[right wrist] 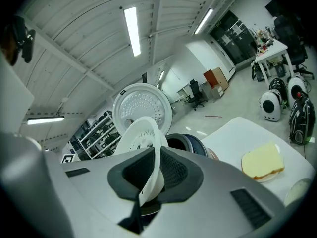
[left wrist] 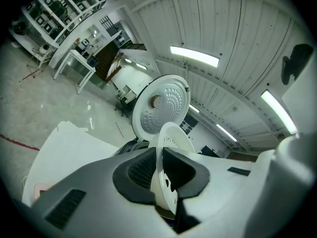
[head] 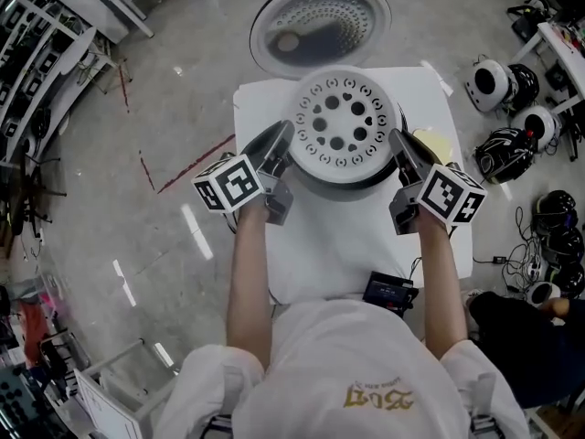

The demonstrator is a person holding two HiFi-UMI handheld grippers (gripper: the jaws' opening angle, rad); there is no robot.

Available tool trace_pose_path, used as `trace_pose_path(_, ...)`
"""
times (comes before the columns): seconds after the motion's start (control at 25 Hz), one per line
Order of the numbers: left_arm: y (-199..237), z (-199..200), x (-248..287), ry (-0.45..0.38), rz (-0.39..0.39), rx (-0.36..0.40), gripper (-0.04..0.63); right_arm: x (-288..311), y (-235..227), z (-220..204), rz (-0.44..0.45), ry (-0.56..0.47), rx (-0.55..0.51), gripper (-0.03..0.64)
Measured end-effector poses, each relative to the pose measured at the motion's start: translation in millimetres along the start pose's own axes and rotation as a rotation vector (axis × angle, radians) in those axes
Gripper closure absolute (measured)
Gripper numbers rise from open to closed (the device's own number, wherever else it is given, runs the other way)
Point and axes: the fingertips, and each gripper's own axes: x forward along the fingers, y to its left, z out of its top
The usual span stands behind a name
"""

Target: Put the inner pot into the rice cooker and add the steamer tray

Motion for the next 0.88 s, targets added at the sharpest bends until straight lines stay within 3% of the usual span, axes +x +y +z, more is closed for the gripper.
trace_pose_path(0.24,5.2,-3.6,6.1,0.016,0.005,0.049,0.534,9.0,-8.7,-3.6,-0.028,0.032,-0.026,0.571)
trace_pose_path(0.48,10.3,-9.1,15.7,0.047,0.068,0.193,0.533,17.4,-17.4,-8.2,-0.051,0.067,-0.069,0.558)
trace_pose_path(0.88,18.4,-25.7,27.3,0.138,0.155,0.352,0.443,23.7,-26.4,-13.4,-0.112,0.109,-0.185,0.522)
